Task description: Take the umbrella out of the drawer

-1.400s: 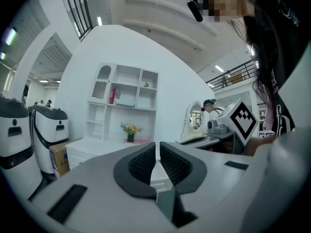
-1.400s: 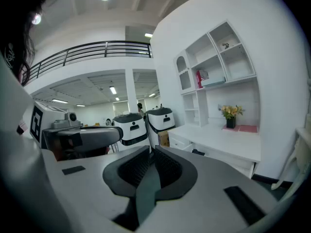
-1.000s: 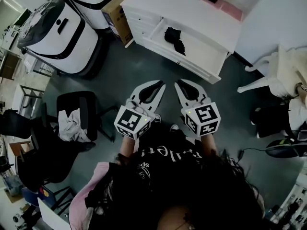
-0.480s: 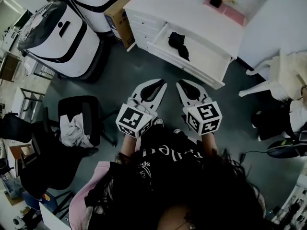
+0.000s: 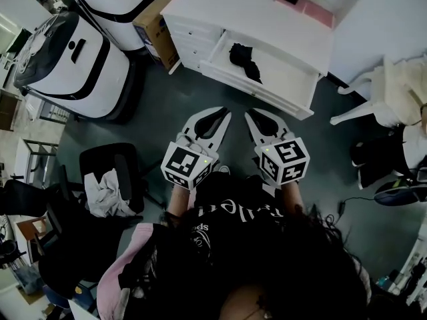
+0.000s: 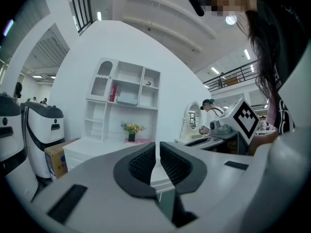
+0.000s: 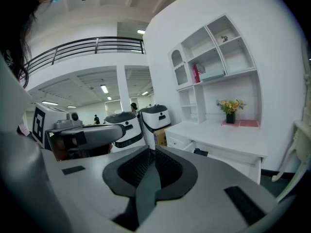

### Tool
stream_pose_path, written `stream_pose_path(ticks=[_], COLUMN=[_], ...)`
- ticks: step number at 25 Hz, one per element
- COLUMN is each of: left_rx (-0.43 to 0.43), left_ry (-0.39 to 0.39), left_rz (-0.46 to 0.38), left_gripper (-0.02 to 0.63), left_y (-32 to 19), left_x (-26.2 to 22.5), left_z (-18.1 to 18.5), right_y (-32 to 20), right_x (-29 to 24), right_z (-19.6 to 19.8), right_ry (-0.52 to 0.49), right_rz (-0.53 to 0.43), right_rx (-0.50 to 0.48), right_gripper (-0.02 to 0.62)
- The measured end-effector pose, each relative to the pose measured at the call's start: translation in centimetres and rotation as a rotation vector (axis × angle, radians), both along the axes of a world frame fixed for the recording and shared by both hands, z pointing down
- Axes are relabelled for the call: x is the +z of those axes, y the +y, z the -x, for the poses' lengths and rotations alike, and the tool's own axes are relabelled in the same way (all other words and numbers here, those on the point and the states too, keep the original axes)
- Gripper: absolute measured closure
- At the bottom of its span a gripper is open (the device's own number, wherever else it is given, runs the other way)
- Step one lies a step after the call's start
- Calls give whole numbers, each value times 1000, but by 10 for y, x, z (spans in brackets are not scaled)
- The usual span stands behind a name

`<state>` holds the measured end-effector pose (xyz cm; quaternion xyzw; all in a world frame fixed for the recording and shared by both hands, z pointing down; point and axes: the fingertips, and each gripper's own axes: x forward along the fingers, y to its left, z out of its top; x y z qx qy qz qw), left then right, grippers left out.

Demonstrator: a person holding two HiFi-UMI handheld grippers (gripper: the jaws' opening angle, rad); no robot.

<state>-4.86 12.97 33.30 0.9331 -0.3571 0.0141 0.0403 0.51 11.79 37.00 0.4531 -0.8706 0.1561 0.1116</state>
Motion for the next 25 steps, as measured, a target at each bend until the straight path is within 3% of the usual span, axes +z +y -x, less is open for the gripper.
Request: stream_pose_path(ticks=[16, 25], left_rx=[7, -42], left_ry=[32, 19], left_rz=[66, 96], left_gripper=[580, 580], left_y=[-24, -81], left_x=[24, 38], left_z=[18, 23], right_y=[-19, -76], right_x=[18, 35], right_z=[2, 1], right_ry=[37, -26], right_rz=[58, 107], right_rx=[56, 28], right_gripper=[529, 529])
